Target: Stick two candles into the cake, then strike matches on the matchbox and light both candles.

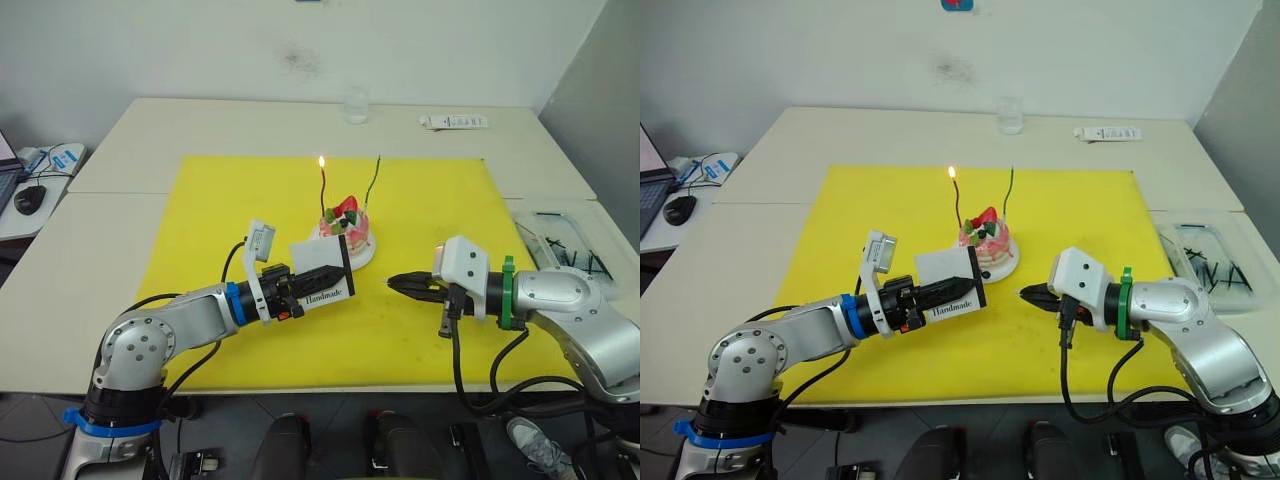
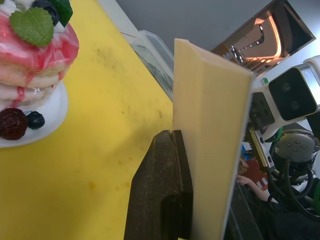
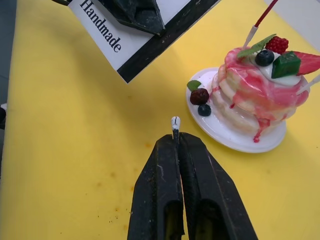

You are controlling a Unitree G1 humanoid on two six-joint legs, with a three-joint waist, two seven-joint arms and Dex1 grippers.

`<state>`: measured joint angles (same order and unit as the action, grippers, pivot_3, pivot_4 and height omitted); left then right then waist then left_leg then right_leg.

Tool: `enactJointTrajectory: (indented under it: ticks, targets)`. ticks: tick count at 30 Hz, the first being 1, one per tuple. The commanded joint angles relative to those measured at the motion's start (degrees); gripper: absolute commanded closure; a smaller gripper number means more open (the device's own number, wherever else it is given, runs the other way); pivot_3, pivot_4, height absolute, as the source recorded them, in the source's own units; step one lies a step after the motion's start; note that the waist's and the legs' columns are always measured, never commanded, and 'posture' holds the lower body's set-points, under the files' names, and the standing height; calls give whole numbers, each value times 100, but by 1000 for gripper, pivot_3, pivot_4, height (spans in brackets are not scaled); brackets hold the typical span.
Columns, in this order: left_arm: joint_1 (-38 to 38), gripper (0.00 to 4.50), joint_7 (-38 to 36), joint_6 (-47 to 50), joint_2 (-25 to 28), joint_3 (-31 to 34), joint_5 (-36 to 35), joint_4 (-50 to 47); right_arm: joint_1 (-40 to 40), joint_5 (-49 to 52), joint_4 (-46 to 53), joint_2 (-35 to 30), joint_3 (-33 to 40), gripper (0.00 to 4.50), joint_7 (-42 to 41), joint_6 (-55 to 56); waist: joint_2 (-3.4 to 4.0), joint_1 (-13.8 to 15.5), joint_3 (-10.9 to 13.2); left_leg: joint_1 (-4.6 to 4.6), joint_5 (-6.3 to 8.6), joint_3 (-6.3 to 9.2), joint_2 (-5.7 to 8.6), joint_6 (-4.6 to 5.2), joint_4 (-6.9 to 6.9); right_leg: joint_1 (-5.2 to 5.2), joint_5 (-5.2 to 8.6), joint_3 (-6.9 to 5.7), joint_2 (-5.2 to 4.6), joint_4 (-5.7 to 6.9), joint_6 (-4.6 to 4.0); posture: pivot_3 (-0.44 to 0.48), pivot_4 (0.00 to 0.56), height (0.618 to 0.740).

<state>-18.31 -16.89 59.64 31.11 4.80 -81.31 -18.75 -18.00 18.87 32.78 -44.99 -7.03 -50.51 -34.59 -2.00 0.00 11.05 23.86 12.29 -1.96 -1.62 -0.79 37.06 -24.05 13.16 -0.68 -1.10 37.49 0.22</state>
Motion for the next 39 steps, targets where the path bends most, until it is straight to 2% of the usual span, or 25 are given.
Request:
enactJointTrajectory:
  ticks: [1, 6, 13, 21, 24, 28, 34, 39]
  targets:
    - [-70, 4500, -62, -16, -24, 60, -54, -182, 280, -130, -58, -45, 245, 4359, 409, -367, -3, 0, -2, 0, 0, 1, 0, 0, 0, 0, 1, -1, 0, 1, -1, 0, 150, 740]
    - [-43, 4500, -47, -24, -31, 63, -63, -214, 796, 169, -158, 576, 748, 4359, 1226, -1195, -5, 3, -3, 1, 0, -3, 1, -1, 3, -2, 2, 4, -1, 8, -2, 0, 150, 740]
    - [53, 4500, -3, -19, -22, 66, -113, -334, 1565, -113, -210, 1046, 846, 4359, 1740, -625, -4, -3, -3, -6, 0, -1, 0, -1, 3, -3, 3, 4, 2, 20, -4, 0, 150, 740]
    - [-14, 4500, -24, 16, -22, 27, -145, -327, 1740, -289, -508, 1325, 746, 4359, 1945, -192, -5, -8, -4, -9, -1, -2, 4, 0, 7, -2, 3, 4, 7, 25, -3, 0, 150, 740]
    - [-6, 4500, -33, 31, -3, 33, -167, -342, 1763, -306, -527, 1347, 739, 3465, 1960, -92, -5, -8, -4, -8, -1, -2, 4, 0, 7, -2, 3, 5, 7, 25, -3, 0, 150, 740]
    - [24, 4500, -34, 37, 13, 40, -182, -363, 1906, -305, -592, 1421, 798, 3465, 1965, 223, -5, -8, -4, -8, -1, 0, 2, 0, 5, -2, 4, 4, 7, 25, -4, 0, 150, 740]
    - [80, 4500, -33, 27, 4, 19, -172, -436, 2311, -433, -1044, 1677, 857, 3465, 1940, 1274, -5, -8, -5, -9, -1, 1, 2, 0, 5, -1, 5, 2, 7, 25, -5, 0, 150, 740]
    - [74, 4500, -33, 42, 29, 31, -183, -437, 2397, -451, -1215, 1875, 825, 3465, 1982, 1621, -8, -7, -8, -9, -1, -1, 4, 0, 6, 0, 5, 4, 7, 25, -5, 0, 150, 740]
